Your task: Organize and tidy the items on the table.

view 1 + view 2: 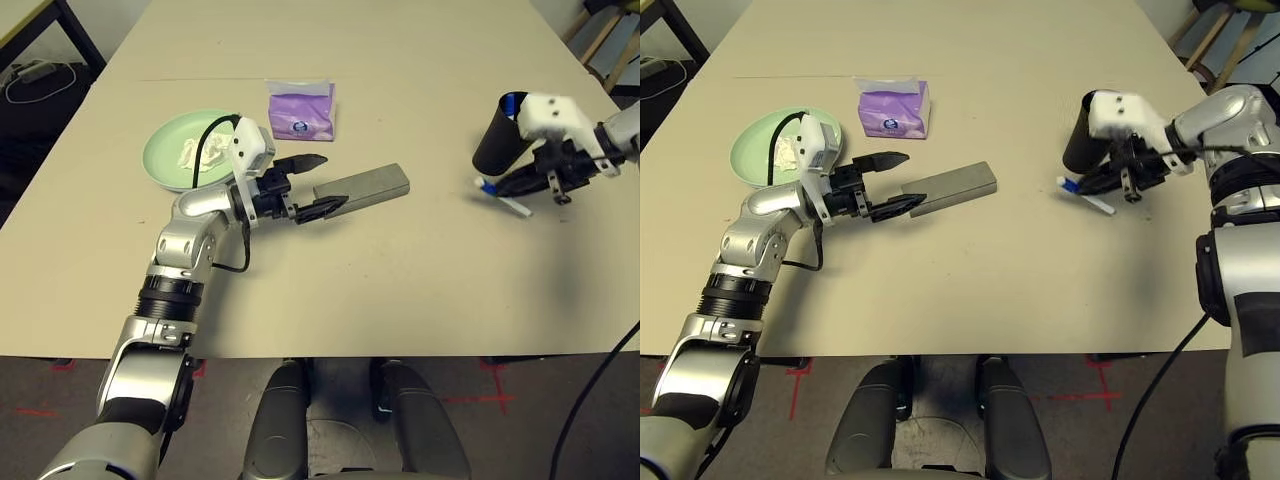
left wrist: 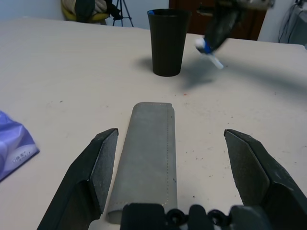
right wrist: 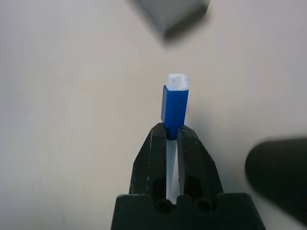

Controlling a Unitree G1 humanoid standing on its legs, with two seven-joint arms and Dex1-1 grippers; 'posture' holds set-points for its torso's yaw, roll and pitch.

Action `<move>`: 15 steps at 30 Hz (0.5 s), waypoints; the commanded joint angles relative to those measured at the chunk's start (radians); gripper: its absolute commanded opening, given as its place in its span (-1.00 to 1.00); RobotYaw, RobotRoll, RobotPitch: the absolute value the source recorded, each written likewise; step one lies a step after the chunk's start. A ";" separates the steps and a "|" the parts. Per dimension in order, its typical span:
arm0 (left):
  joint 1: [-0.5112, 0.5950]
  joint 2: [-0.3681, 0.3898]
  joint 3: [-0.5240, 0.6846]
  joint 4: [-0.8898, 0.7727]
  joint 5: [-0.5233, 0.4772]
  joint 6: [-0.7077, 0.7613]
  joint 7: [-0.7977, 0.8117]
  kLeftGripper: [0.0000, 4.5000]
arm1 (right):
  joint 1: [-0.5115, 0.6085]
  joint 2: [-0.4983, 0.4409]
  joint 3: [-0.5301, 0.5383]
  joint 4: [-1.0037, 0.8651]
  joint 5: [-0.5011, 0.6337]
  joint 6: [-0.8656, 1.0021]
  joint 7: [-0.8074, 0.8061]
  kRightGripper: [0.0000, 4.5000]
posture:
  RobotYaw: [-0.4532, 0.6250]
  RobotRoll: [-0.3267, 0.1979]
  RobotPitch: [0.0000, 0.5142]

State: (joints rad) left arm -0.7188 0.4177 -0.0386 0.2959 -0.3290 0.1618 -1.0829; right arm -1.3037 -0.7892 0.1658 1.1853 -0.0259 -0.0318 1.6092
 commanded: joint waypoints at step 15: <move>0.012 -0.017 -0.021 0.012 0.010 -0.015 -0.016 1.00 | 0.476 0.348 -0.467 -0.766 0.440 0.282 -0.662 -0.95 | 0.02 0.25 -0.50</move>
State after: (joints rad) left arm -0.7259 0.3991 -0.0479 0.3259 -0.3244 0.1401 -1.0964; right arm -0.8472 -0.4543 -0.2756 0.4990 0.3861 0.2357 1.0279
